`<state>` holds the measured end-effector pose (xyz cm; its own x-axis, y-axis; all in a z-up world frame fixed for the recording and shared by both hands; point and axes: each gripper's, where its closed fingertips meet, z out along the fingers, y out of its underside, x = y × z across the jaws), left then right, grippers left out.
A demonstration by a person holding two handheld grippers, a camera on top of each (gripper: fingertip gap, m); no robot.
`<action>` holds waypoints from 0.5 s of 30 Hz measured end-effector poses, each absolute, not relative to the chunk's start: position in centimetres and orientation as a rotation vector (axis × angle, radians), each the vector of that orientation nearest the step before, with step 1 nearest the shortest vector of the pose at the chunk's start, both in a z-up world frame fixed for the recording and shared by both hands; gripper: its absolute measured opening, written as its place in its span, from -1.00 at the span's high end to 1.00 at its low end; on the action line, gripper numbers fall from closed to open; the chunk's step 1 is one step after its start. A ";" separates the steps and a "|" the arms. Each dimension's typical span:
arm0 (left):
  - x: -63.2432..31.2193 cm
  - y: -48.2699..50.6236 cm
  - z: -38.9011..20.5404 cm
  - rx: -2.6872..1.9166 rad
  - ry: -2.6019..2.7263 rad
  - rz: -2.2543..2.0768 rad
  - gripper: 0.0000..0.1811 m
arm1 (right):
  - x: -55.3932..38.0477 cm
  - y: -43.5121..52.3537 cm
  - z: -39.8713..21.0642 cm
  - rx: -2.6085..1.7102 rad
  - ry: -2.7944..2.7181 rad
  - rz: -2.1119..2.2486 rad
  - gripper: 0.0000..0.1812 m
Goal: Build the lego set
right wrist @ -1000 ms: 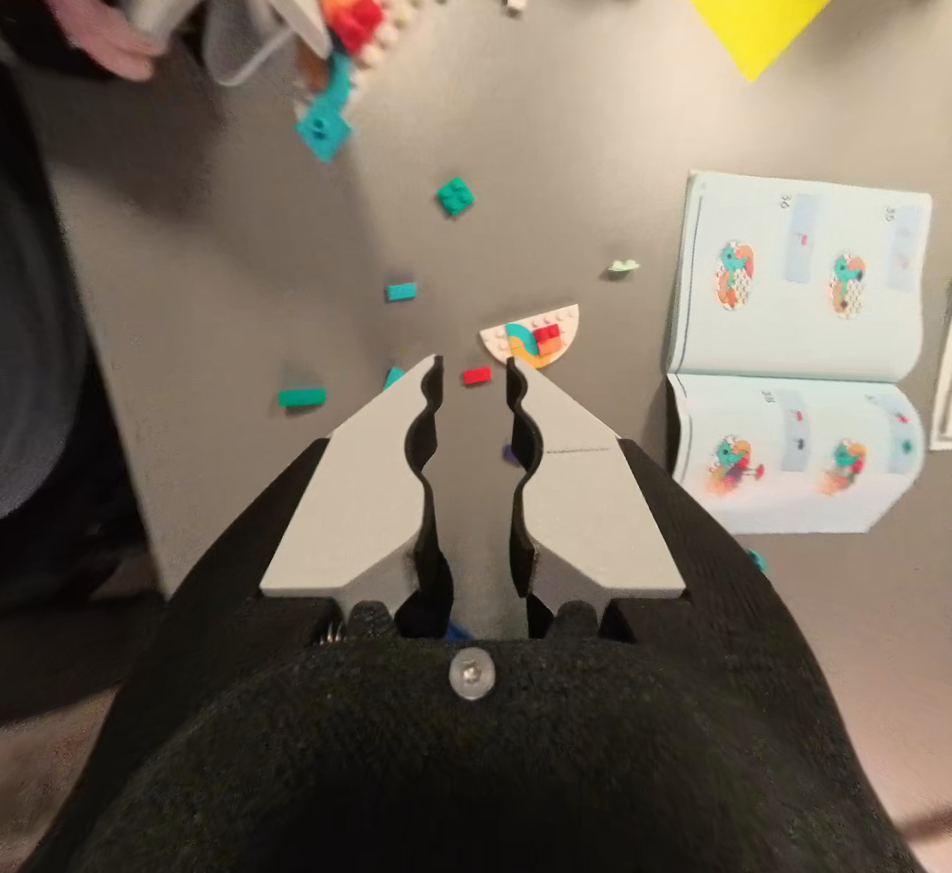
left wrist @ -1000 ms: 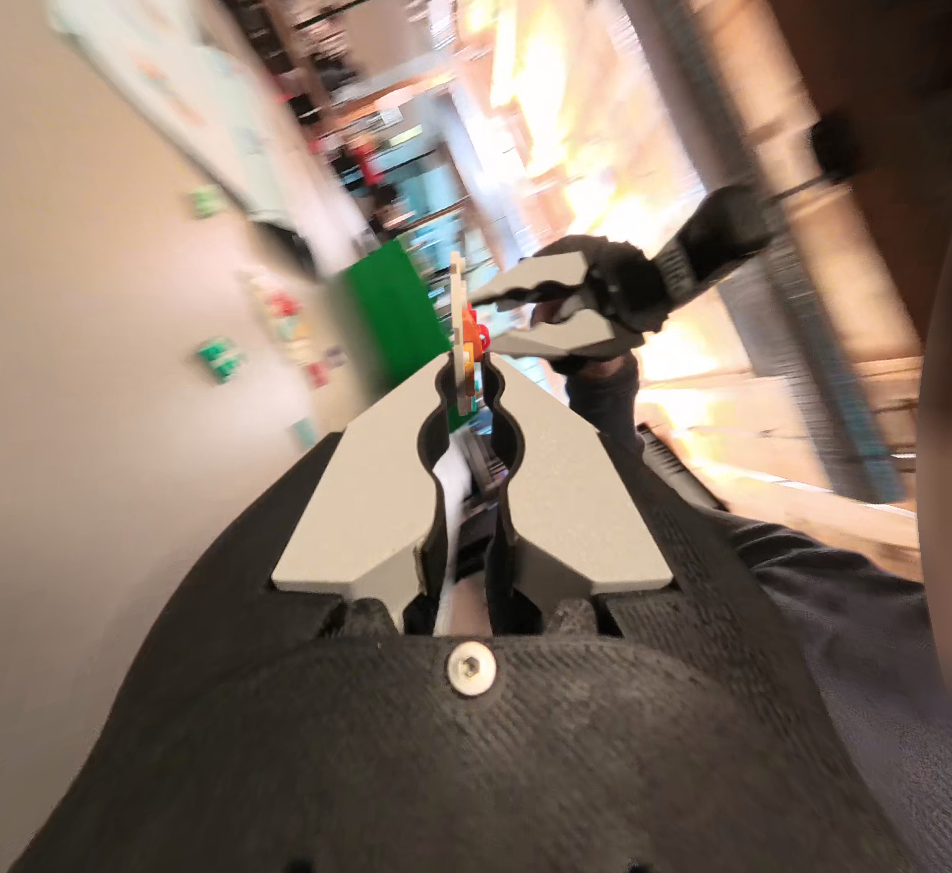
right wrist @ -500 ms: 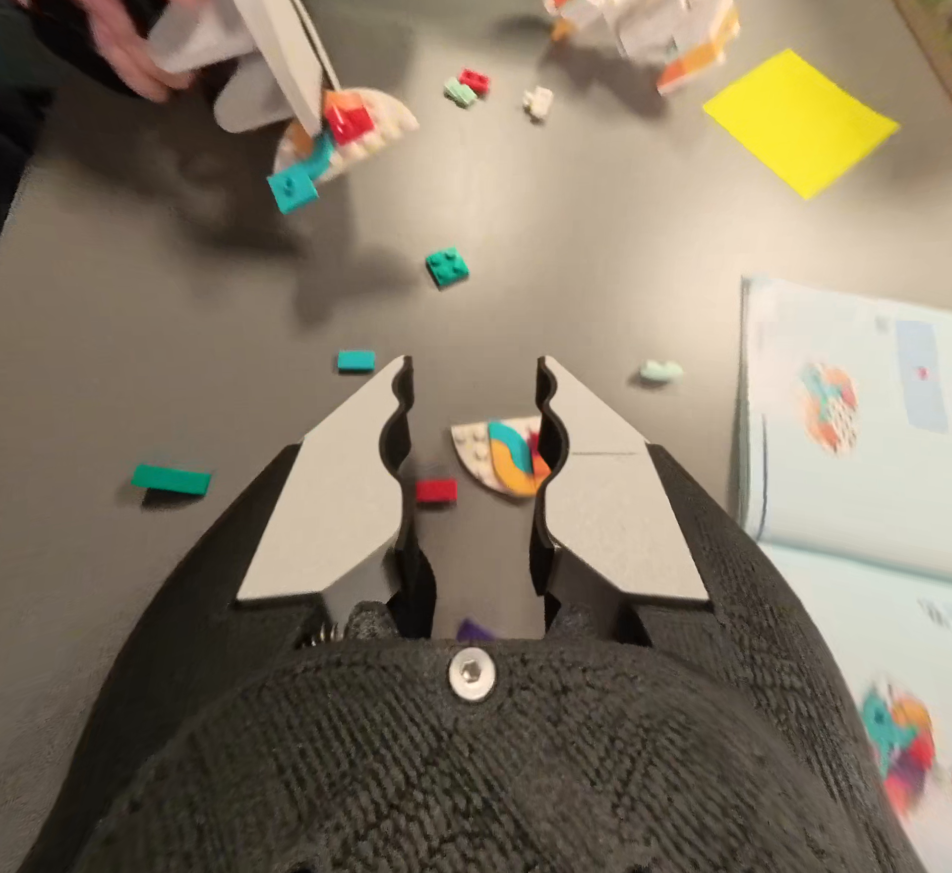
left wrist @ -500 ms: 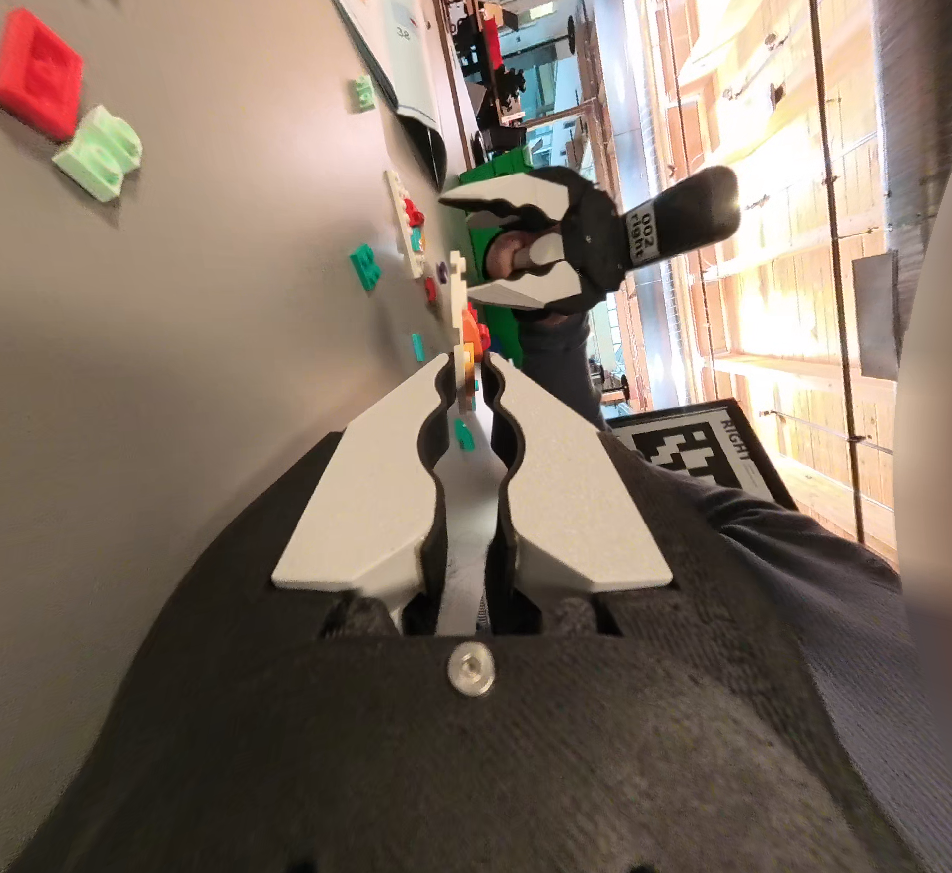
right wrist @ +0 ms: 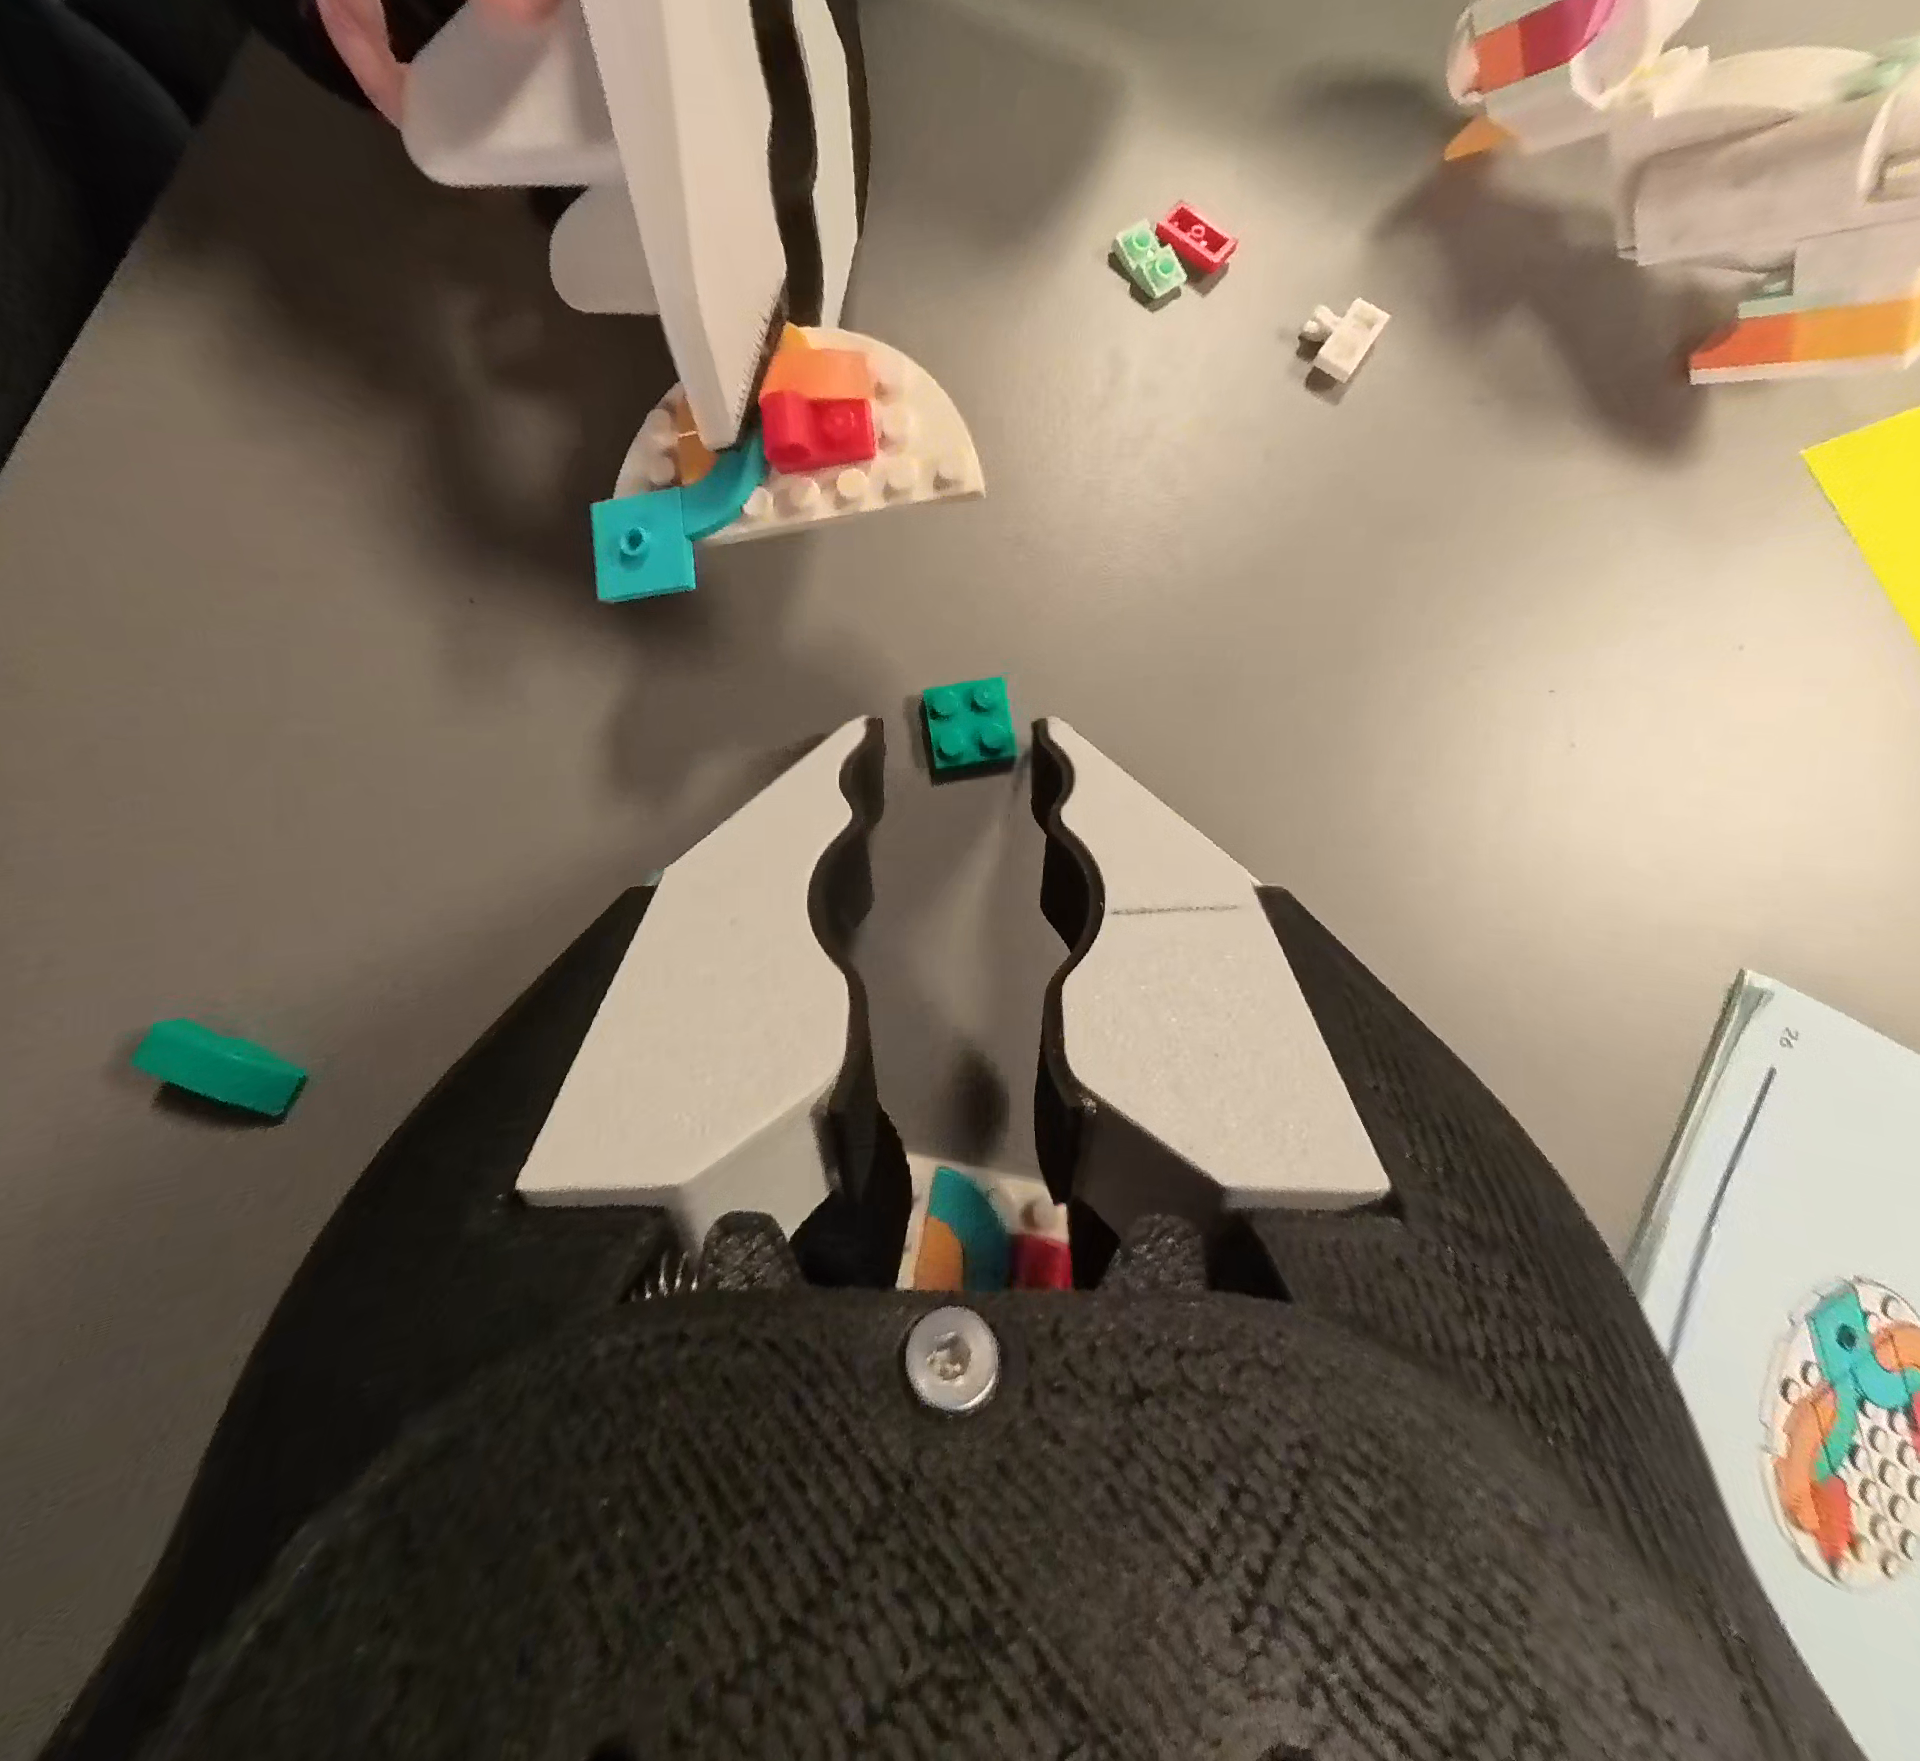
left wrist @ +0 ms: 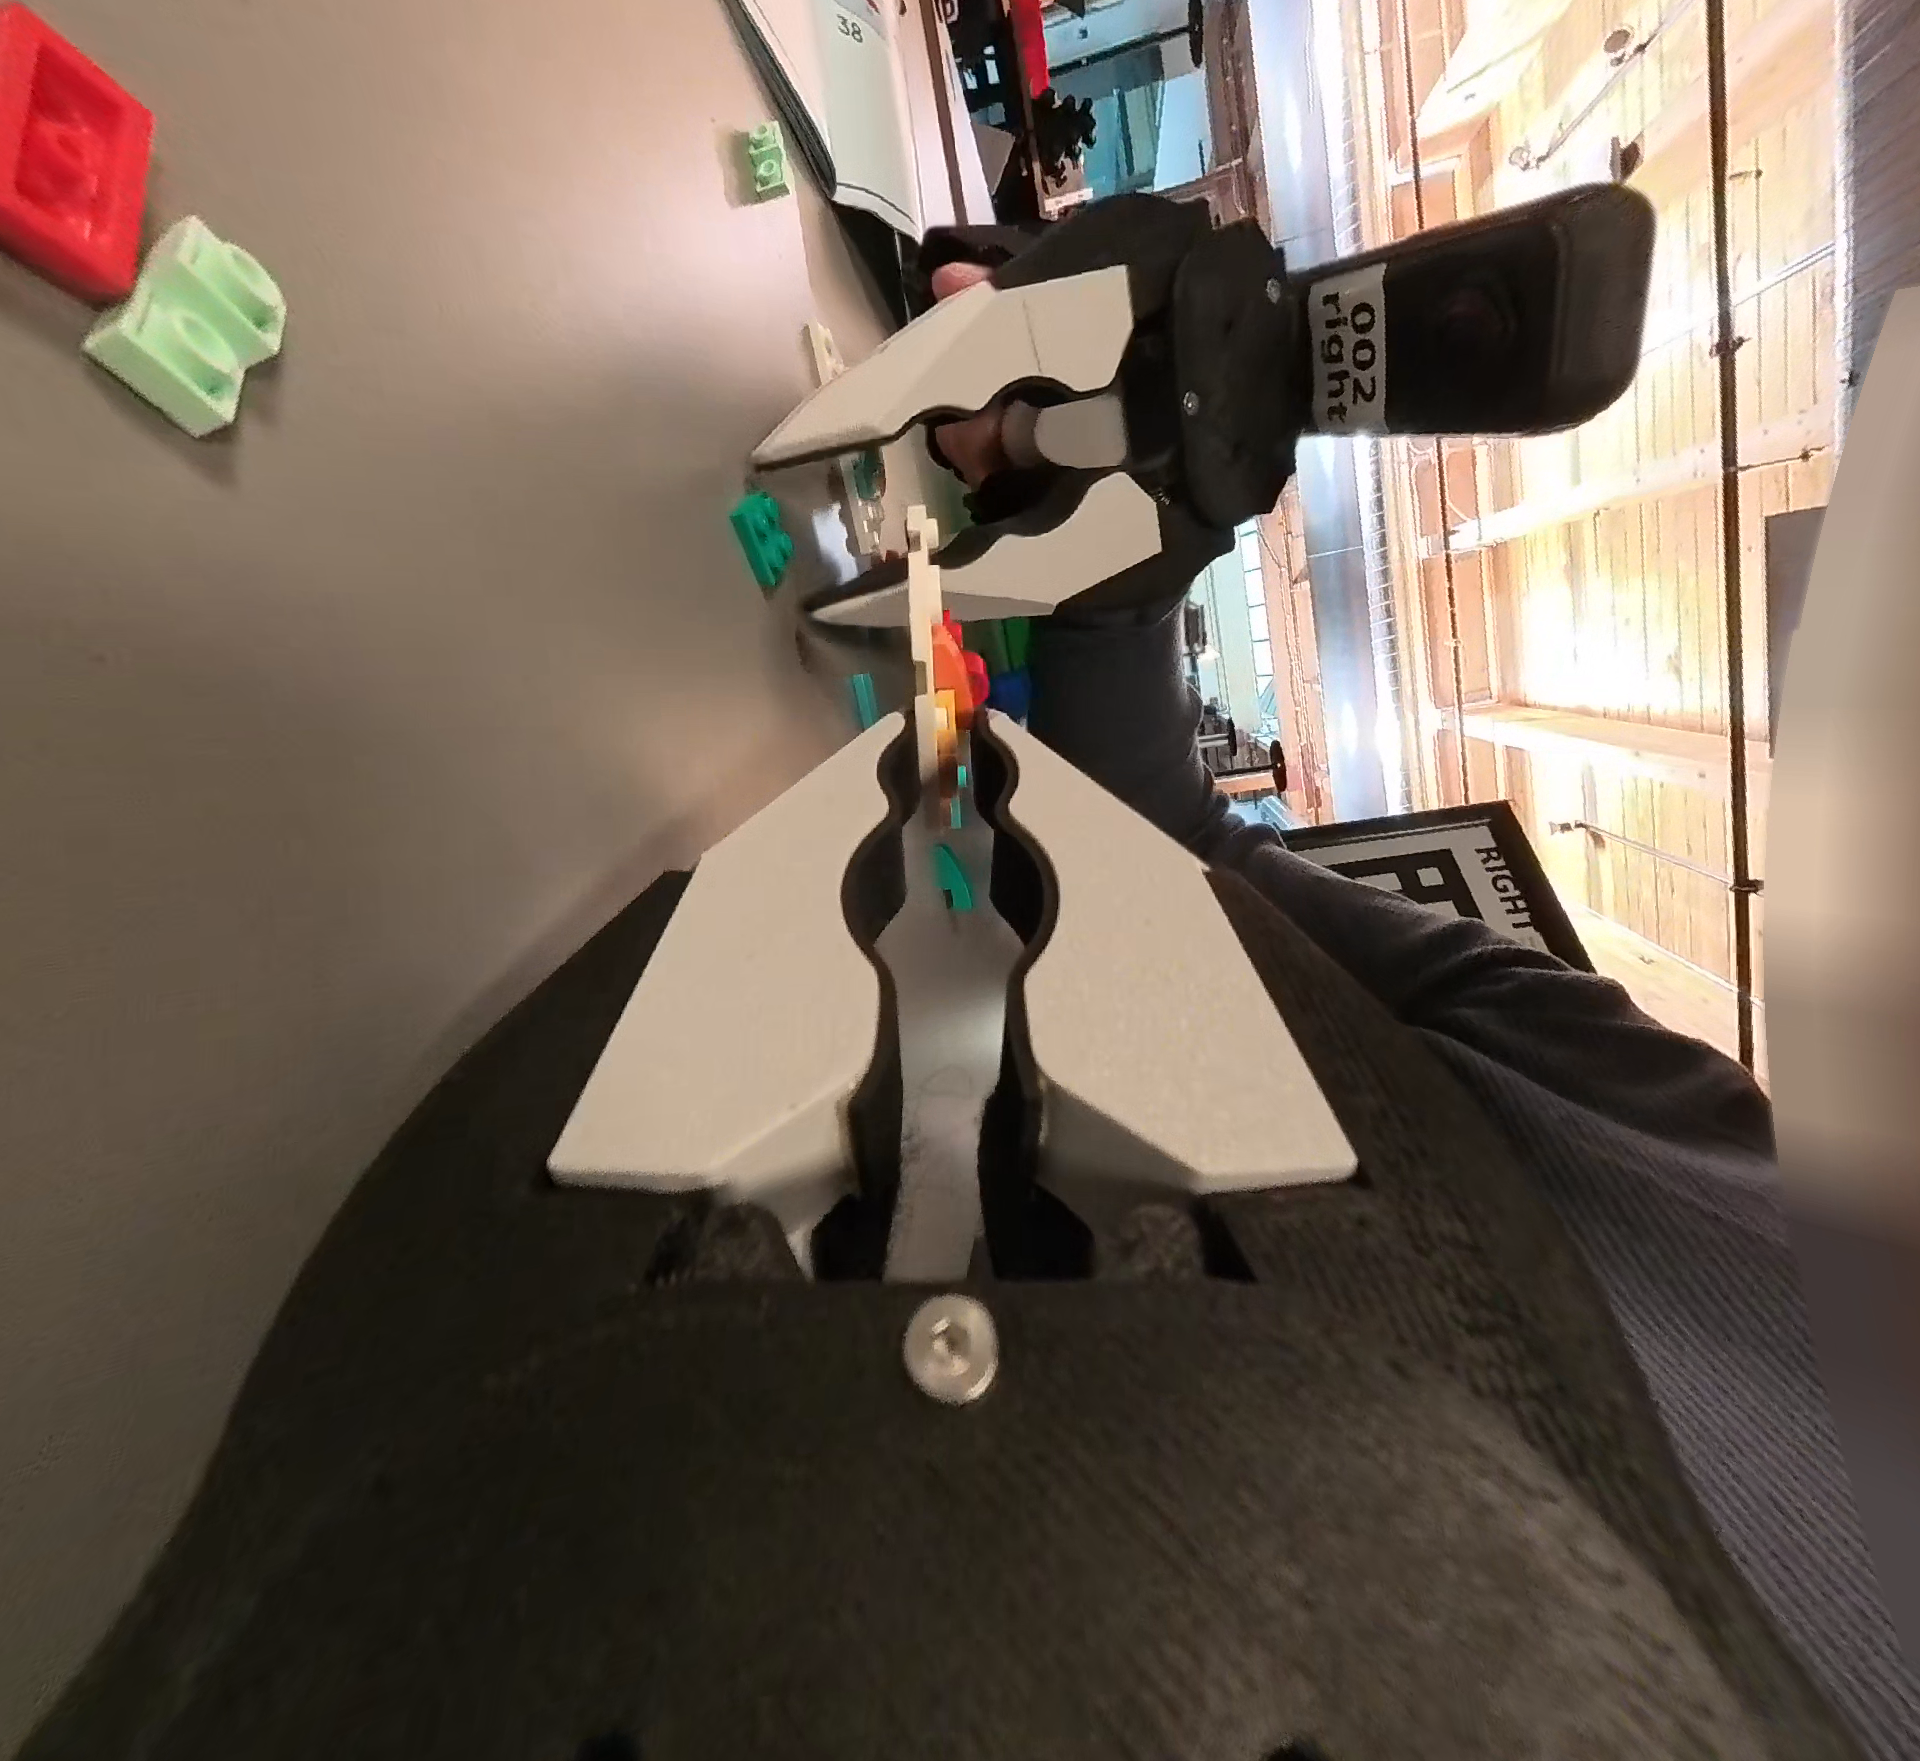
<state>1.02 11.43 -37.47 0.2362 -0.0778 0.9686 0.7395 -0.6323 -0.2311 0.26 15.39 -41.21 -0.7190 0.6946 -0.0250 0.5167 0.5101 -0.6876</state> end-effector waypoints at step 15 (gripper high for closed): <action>1.8 13.4 -37.6 -1.836 -0.583 -1.487 0.91 | 0.7 15.4 -38.3 -1.041 -2.182 1.129 0.85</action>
<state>1.82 13.36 -37.56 0.2421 -0.0792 0.9670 0.7154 -0.6587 -0.2331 0.65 15.39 -38.29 -0.6022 0.7960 0.0614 0.4097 0.3742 -0.8319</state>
